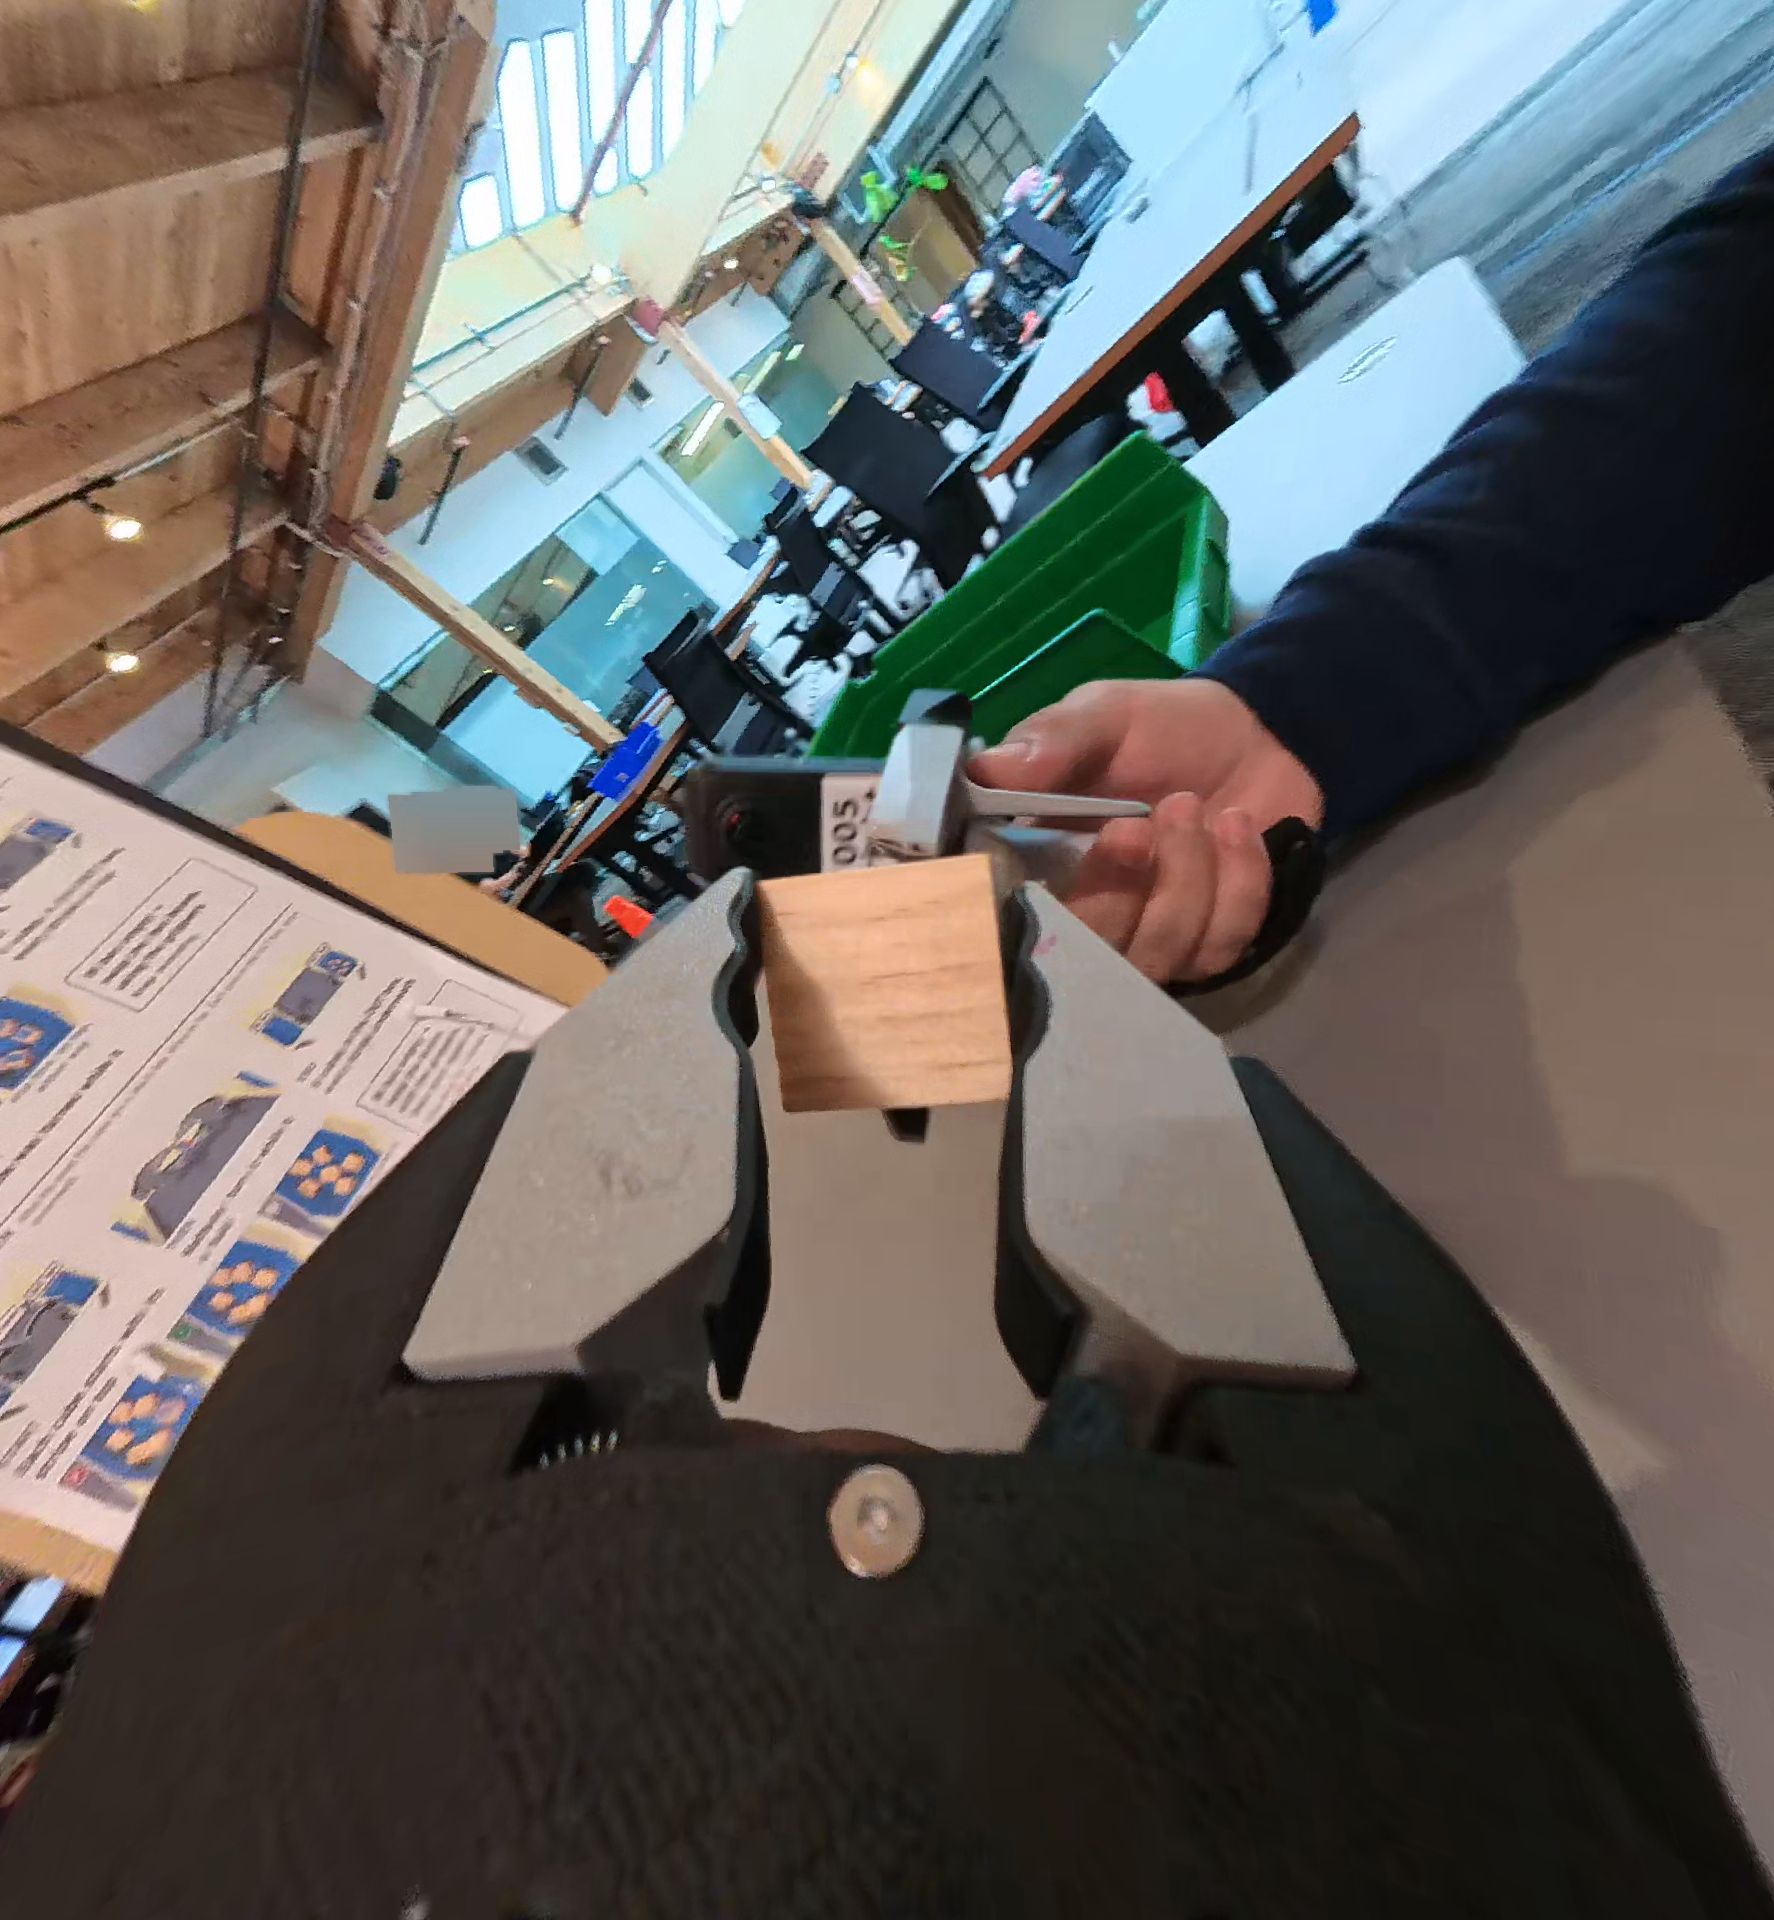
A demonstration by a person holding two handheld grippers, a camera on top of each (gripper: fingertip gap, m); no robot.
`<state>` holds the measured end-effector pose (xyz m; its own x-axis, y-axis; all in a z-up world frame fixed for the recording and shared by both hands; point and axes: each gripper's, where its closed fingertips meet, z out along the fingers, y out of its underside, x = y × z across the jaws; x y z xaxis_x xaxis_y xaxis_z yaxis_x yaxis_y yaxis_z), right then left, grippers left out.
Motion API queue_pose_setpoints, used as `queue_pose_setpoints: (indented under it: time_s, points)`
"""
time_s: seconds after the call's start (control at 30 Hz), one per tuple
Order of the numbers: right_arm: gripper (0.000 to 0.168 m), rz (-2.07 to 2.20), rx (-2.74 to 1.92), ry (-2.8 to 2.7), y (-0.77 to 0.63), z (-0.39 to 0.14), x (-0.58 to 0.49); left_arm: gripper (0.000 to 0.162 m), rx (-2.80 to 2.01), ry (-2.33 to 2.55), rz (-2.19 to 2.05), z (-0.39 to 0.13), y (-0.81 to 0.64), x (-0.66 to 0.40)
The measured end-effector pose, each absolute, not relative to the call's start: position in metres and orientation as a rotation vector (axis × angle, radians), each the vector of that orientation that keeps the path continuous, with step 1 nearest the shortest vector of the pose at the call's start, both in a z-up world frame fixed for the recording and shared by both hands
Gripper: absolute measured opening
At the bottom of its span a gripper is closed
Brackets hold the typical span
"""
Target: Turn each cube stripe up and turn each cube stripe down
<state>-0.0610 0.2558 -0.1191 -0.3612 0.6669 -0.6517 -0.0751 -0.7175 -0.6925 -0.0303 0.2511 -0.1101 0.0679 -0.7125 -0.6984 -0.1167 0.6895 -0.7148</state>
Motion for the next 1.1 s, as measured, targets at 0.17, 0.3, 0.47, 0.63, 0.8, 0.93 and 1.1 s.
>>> queue_pose_setpoints:
  time_s: [0.17, 0.3, 0.47, 0.63, 0.8, 0.93, 1.1]
  points:
    - [0.043, 1.818, -1.443, -0.734, 0.281, -0.118, -0.049, 0.043, -0.876, 1.327, -0.539, -0.115, 0.268, -0.032]
    - [0.042, 1.482, -1.485, -0.712, 0.302, -0.116, -0.030, 0.014, -0.884, 1.184, -0.606, -0.105, 0.269, -0.038]
    - [0.042, 0.936, -1.467, -0.680, 0.321, -0.099, -0.001, 0.000, -1.031, 1.120, -0.692, -0.129, 0.296, -0.032]
    - [0.042, 0.621, -1.413, -0.445, 0.328, -0.027, 0.083, 0.000, -1.128, 1.147, -0.601, -0.156, 0.307, -0.017]
    - [0.042, 0.174, -1.841, -0.151, 0.373, -0.071, 0.243, 0.000, -1.215, 1.268, -0.276, -0.201, 0.333, -0.022]
    - [0.043, -0.052, -2.313, 0.013, 0.383, -0.178, 0.338, 0.000, -1.175, 1.348, -0.074, -0.215, 0.337, -0.021]
    - [0.043, -0.142, -2.590, 0.056, 0.399, -0.256, 0.362, 0.000, -1.216, 1.342, -0.126, -0.218, 0.338, -0.022]
